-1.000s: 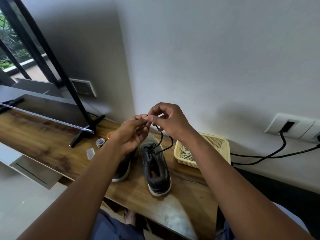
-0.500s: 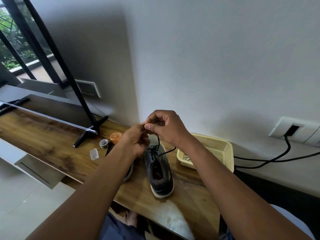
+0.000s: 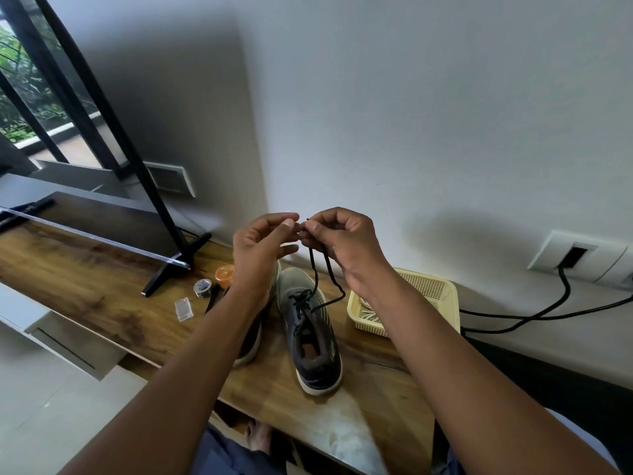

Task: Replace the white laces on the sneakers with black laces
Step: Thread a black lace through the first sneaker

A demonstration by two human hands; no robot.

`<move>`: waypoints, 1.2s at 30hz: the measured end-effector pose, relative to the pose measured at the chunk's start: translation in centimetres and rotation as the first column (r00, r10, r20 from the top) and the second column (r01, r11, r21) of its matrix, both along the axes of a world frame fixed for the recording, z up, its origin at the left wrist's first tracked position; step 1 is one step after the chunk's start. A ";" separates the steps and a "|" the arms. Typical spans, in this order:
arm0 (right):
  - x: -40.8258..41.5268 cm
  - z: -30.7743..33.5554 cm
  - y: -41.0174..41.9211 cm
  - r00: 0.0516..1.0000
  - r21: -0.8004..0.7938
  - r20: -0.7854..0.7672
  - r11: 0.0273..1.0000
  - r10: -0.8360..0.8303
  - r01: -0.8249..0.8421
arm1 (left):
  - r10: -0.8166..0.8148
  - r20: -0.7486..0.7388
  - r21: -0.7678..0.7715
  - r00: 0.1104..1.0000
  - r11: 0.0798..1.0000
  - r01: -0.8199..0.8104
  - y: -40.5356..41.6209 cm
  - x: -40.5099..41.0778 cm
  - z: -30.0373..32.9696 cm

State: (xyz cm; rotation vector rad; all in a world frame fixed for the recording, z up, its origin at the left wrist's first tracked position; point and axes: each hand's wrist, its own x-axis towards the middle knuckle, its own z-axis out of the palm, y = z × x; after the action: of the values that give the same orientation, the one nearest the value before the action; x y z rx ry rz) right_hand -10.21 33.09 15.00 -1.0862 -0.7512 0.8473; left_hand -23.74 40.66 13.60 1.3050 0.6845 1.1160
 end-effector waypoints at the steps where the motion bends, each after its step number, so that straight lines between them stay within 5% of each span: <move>1: 0.1 0.0 0.0 0.999 0.002 -0.033 1.000 -0.004 0.004 | -0.045 0.000 0.031 0.999 0.998 0.045 -0.2 -0.1 0.1; 11: -0.6 -0.1 -0.2 1.000 -0.036 0.012 0.999 -0.027 0.028 | 0.002 -0.004 0.052 1.000 0.999 -0.002 -0.7 0.1 -0.3; 18: -0.9 -0.2 0.3 0.924 -0.063 0.335 0.974 -0.184 0.217 | 0.020 -0.003 0.068 1.000 0.998 -0.020 -0.5 0.2 -0.6; 23: -0.3 -0.7 0.4 0.872 -0.053 0.400 0.943 -0.282 0.329 | -0.037 0.033 -0.002 0.999 0.999 0.037 0.0 0.0 -0.8; 36: -0.6 -0.5 0.2 0.817 -0.056 0.548 0.966 -0.180 0.251 | -0.080 0.099 -0.171 0.992 0.981 0.096 0.3 -0.2 -0.7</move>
State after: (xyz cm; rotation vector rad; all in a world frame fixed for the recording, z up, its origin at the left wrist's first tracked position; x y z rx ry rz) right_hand -10.79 33.32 14.51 -1.5242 -1.0259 0.3878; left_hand -23.96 40.95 12.91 1.1170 0.6361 1.0131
